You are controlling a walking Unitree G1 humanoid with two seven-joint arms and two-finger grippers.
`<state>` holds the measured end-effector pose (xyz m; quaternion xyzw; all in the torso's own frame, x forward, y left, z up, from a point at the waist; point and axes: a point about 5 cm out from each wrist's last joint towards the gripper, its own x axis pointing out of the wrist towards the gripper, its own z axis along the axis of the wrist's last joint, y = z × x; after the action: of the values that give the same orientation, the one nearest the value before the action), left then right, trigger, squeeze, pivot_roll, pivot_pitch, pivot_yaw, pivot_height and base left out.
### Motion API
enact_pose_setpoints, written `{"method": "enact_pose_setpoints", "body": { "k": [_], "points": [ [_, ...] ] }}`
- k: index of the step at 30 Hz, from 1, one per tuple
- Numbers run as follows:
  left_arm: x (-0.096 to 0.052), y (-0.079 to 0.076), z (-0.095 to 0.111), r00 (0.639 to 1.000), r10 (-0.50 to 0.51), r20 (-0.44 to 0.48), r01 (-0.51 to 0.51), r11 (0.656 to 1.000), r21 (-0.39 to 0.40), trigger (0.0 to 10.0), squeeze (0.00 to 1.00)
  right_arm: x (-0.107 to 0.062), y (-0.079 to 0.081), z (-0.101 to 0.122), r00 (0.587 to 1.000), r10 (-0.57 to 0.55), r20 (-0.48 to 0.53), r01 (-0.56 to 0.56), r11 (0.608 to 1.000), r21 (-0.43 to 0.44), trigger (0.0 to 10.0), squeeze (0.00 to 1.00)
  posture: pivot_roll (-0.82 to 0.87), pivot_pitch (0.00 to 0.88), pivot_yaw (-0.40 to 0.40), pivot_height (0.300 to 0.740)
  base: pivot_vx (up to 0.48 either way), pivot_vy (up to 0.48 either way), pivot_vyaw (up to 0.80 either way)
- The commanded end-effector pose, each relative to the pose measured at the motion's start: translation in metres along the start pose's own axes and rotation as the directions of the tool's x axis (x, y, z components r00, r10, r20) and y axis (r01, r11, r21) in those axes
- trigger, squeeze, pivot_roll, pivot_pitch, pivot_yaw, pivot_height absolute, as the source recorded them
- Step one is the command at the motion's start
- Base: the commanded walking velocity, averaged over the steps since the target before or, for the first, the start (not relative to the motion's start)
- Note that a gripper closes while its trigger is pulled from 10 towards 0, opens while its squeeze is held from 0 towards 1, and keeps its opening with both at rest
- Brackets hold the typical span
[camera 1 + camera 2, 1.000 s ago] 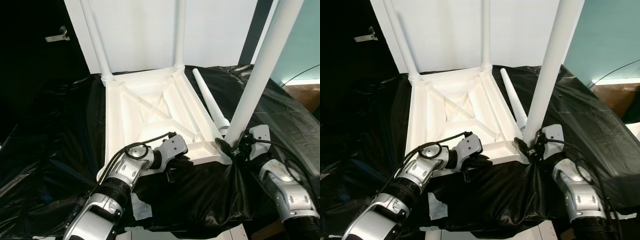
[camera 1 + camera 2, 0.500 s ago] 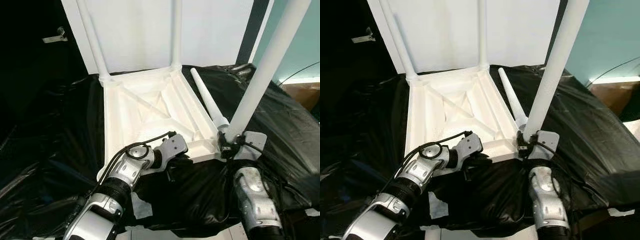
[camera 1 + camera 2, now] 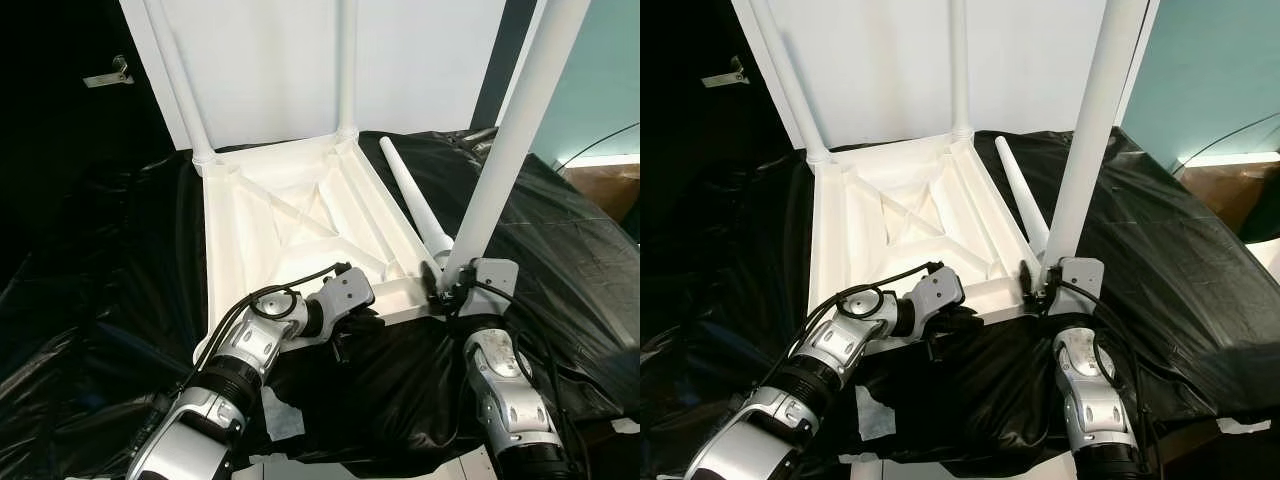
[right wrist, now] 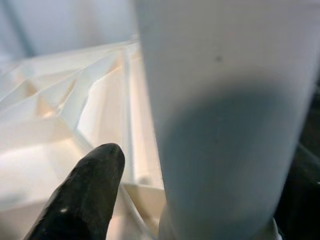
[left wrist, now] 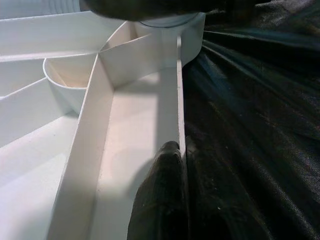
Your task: Building children table
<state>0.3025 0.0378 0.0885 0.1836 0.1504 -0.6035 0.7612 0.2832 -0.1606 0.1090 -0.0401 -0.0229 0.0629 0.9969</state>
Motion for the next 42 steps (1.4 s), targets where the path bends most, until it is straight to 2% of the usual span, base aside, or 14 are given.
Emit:
{"method": "enact_pose_setpoints", "body": {
  "k": [1,2,3,10,13,16,17,19,20,27,35,38,41,42],
  "points": [
    [0.011,-0.035,-0.055,0.985,-0.104,-0.135,0.076,0.977,-0.198,10.0,0.0,0.003,0.017,0.001,0.989,0.146,-0.006,-0.146,0.989,-0.007,10.0,0.28,-0.1,0.004,0.0,0.74,0.0,0.0,0.0],
    [0.012,-0.034,-0.055,0.985,-0.104,-0.135,0.076,0.977,-0.197,10.0,0.0,0.002,0.016,0.001,0.987,0.163,-0.007,-0.163,0.986,-0.017,10.0,0.28,-0.1,0.004,0.0,0.74,0.0,0.0,0.0],
    [0.012,-0.034,-0.054,0.985,-0.105,-0.134,0.078,0.978,-0.196,10.0,0.0,0.002,0.012,0.001,0.98,0.198,-0.017,-0.199,0.98,-0.032,10.0,0.0,-0.11,0.002,0.005,0.74,0.0,0.0,0.0],
    [0.012,-0.034,-0.054,0.985,-0.11,-0.136,0.084,0.978,-0.189,10.0,0.0,-0.005,-0.01,0.002,0.937,0.341,-0.079,-0.348,0.934,-0.085,10.0,0.0,-0.12,0.002,0.016,0.74,0.0,0.0,0.0],
    [0.011,-0.034,-0.054,0.984,-0.111,-0.137,0.084,0.979,-0.188,10.0,0.0,-0.006,-0.013,0.001,0.93,0.356,-0.092,-0.364,0.927,-0.095,10.0,0.0,-0.12,0.002,0.016,0.74,0.0,0.0,0.0],
    [0.011,-0.033,-0.054,0.984,-0.113,-0.14,0.086,0.979,-0.185,10.0,0.0,-0.008,-0.028,0.004,0.912,0.389,-0.133,-0.405,0.905,-0.13,10.0,0.0,-0.12,0.004,0.019,0.74,0.0,0.0,0.0],
    [0.011,-0.033,-0.054,0.984,-0.114,-0.14,0.087,0.979,-0.185,10.0,0.0,-0.008,-0.03,0.007,0.904,0.404,-0.14,-0.422,0.896,-0.137,5.6,0.0,-0.12,0.004,0.018,0.74,0.0,0.0,0.0],
    [0.011,-0.033,-0.054,0.984,-0.114,-0.14,0.087,0.979,-0.185,10.0,0.0,-0.008,-0.031,0.009,0.898,0.417,-0.143,-0.435,0.889,-0.139,5.6,0.0,-0.12,0.004,0.018,0.74,0.0,0.0,0.0],
    [0.012,-0.033,-0.053,0.984,-0.115,-0.139,0.088,0.979,-0.185,10.0,0.0,-0.009,-0.032,0.011,0.877,0.449,-0.17,-0.473,0.867,-0.155,0.0,0.0,-0.12,0.004,0.018,0.74,0.0,0.0,0.0],
    [0.012,-0.034,-0.053,0.984,-0.116,-0.136,0.089,0.978,-0.187,10.0,0.0,-0.011,-0.034,0.007,0.86,0.464,-0.21,-0.497,0.855,-0.147,0.0,0.0,-0.12,0.006,0.014,0.74,0.0,0.0,0.0],
    [0.011,-0.036,-0.056,0.984,-0.116,-0.138,0.087,0.977,-0.195,10.0,0.0,-0.017,-0.001,-0.01,0.877,0.437,-0.202,-0.447,0.894,-0.006,0.0,0.0,-0.11,0.015,0.009,0.74,0.0,0.0,0.0],
    [0.012,-0.037,-0.056,0.984,-0.118,-0.136,0.09,0.976,-0.197,10.0,0.0,-0.013,0.008,-0.012,0.969,0.212,-0.13,-0.205,0.977,0.066,0.0,0.0,-0.11,0.018,0.007,0.74,0.0,0.0,0.0],
    [0.012,-0.037,-0.056,0.984,-0.119,-0.136,0.09,0.976,-0.197,10.0,0.0,-0.012,0.008,-0.012,0.981,0.153,-0.116,-0.144,0.986,0.08,0.0,0.0,-0.11,0.018,0.007,0.74,0.0,0.0,0.0],
    [0.012,-0.037,-0.056,0.984,-0.12,-0.135,0.092,0.976,-0.197,10.0,0.0,-0.013,0.007,-0.007,0.997,0.05,-0.053,-0.043,0.993,0.113,0.0,0.0,-0.11,0.018,0.008,0.74,0.0,0.0,0.0]
  ]
}}
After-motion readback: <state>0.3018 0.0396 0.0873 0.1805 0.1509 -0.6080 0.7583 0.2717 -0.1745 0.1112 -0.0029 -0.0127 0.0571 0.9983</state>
